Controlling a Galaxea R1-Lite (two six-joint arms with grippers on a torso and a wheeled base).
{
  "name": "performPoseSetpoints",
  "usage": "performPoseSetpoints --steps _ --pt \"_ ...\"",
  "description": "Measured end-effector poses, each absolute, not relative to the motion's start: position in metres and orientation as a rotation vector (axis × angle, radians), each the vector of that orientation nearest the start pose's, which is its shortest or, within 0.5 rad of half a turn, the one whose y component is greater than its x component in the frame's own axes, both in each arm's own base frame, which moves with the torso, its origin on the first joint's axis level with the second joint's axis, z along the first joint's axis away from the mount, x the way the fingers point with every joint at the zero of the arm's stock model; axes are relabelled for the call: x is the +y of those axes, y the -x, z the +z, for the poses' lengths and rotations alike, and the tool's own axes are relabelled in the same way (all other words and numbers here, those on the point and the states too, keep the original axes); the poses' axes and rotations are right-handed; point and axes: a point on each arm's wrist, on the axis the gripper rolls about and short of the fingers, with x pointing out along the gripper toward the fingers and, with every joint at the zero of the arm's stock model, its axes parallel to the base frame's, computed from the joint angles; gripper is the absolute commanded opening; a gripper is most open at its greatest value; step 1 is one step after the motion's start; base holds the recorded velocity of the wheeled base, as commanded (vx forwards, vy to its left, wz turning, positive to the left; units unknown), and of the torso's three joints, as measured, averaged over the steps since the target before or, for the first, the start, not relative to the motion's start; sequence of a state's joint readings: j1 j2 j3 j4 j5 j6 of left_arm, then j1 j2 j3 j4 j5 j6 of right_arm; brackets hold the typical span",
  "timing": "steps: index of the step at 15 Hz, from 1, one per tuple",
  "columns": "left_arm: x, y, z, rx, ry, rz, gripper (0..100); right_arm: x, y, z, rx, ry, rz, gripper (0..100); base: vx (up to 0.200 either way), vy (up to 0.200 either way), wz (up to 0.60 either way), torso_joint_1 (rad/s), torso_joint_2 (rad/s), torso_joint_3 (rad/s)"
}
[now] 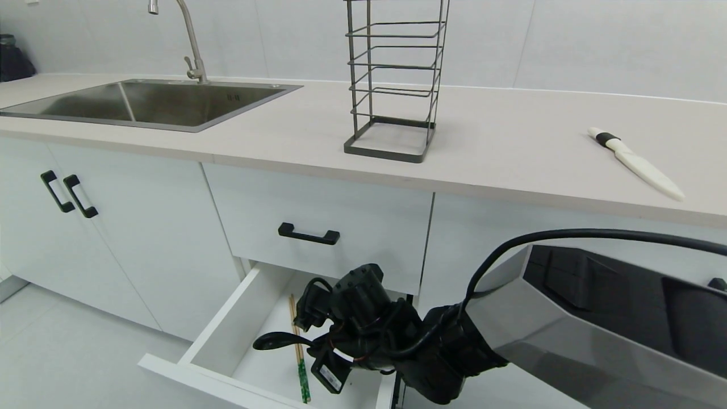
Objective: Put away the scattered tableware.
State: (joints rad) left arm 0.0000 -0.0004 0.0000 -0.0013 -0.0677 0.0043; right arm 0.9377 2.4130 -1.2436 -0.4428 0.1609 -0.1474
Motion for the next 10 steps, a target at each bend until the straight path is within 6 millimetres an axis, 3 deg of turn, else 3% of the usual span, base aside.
performPoseSetpoints --steps 10 --pt "-0.002 0.023 0.076 -0.002 -0.005 -0.068 100 0.367 -0.267 -0.032 0.65 0.446 1.029 0 0.0 0.0 0.0 0.0 0.0 0.0"
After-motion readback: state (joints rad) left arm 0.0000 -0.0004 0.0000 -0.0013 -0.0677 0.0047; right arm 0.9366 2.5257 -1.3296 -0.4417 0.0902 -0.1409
